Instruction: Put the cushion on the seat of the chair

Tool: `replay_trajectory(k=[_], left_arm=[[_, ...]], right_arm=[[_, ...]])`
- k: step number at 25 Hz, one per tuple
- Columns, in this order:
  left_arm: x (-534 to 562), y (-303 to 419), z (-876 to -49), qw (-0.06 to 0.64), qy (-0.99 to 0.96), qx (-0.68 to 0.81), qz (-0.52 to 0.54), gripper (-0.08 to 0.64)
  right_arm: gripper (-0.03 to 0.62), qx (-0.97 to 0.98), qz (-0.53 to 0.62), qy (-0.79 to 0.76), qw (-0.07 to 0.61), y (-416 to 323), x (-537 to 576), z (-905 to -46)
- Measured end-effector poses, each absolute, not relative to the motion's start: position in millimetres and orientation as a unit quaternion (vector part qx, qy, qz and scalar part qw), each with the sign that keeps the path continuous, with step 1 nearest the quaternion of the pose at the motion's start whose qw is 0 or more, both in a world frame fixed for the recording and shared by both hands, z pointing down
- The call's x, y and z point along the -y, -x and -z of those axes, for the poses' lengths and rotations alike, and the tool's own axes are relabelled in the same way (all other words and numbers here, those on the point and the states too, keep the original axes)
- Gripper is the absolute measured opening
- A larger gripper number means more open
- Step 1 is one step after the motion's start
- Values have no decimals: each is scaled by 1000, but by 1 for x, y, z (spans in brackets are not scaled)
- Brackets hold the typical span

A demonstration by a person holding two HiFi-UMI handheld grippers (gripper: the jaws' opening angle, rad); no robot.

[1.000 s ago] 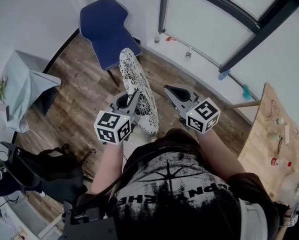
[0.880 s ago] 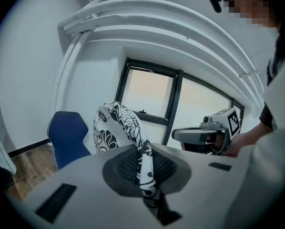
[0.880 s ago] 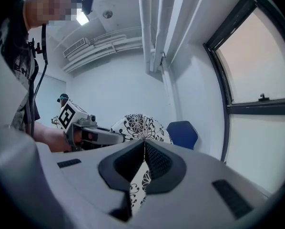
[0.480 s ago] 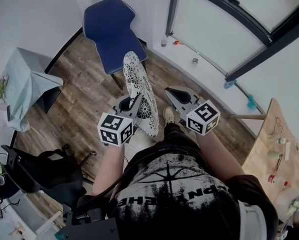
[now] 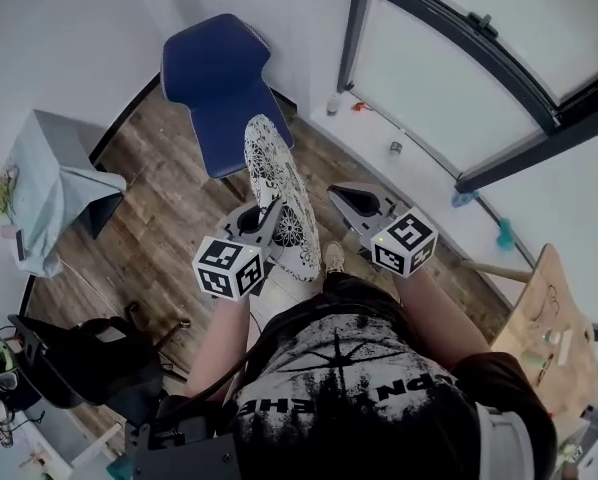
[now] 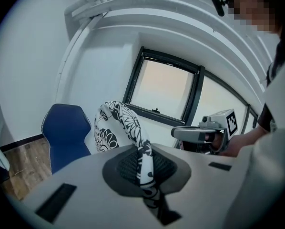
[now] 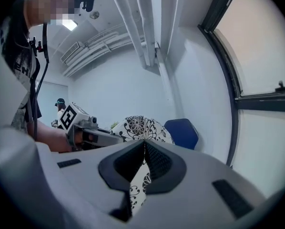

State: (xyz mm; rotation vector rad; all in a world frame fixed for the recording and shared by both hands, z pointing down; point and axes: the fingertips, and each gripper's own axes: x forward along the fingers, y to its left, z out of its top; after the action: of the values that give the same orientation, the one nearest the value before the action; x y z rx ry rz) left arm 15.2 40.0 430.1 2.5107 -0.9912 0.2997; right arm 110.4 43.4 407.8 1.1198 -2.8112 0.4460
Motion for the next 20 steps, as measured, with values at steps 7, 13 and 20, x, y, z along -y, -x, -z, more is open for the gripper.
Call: replay_trajectory(k=[7,13,20], left_arm=[[19,-37,-427,208,-892,387,-107,25],[62,-53,-432,202,-879,416,-115,25],[93,-63,-435,200,-871,434,-118,25]], right_arm=[[17,930,-151,-333,44,-133,14,-412],[18,938,-150,-312,35,-155,62,-414],[17,942,-150,-297,39,-168,91,-420]])
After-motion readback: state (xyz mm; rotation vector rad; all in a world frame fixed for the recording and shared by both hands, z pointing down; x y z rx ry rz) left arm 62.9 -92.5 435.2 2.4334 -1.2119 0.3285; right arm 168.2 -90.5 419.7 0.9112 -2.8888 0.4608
